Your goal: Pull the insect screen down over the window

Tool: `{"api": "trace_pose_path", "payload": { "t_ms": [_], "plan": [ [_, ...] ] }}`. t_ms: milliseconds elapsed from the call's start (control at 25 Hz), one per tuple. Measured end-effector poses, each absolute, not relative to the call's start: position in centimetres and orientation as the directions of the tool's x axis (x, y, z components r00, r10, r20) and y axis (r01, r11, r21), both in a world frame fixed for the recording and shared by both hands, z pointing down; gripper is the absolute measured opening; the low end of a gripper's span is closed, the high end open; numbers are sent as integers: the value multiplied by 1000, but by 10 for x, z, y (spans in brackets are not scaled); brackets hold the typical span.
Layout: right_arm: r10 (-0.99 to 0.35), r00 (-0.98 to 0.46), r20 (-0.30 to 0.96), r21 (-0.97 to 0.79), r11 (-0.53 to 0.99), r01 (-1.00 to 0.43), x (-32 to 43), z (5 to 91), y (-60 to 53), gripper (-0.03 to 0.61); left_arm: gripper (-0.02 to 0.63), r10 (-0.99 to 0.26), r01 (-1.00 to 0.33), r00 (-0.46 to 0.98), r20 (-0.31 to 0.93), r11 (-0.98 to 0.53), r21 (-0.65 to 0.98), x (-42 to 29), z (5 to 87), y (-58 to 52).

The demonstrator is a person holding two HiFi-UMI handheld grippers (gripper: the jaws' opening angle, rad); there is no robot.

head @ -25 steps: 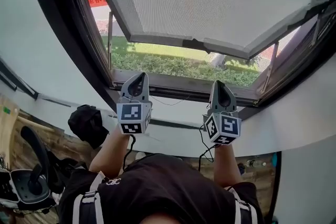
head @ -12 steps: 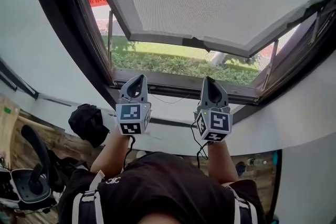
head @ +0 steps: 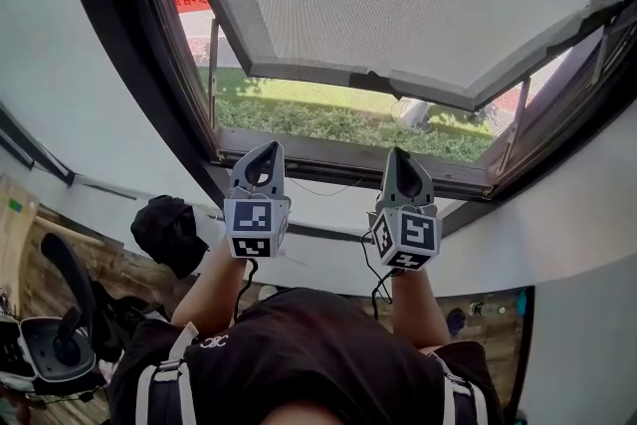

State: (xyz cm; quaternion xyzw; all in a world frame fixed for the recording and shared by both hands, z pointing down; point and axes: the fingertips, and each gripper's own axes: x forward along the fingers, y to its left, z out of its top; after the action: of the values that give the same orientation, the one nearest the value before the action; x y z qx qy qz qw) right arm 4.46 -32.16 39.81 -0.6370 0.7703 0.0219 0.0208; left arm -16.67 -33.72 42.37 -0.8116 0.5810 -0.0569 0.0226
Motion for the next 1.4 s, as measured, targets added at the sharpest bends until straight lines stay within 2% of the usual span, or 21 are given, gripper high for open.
{"api": "trace_pose_path", "payload": {
  "t_ms": [320,1400],
  "plan": [
    [-983,-164,-84,-17,166,-986,50,397,-321,2,6,-938,-934,339,70,-344,-98,-162,424,-337],
    [-984,-170,-44,5,170,-985,54,407,-322,2,6,-929,-924,363,71,-369,-106,-149,430,-335]
  ]
}}
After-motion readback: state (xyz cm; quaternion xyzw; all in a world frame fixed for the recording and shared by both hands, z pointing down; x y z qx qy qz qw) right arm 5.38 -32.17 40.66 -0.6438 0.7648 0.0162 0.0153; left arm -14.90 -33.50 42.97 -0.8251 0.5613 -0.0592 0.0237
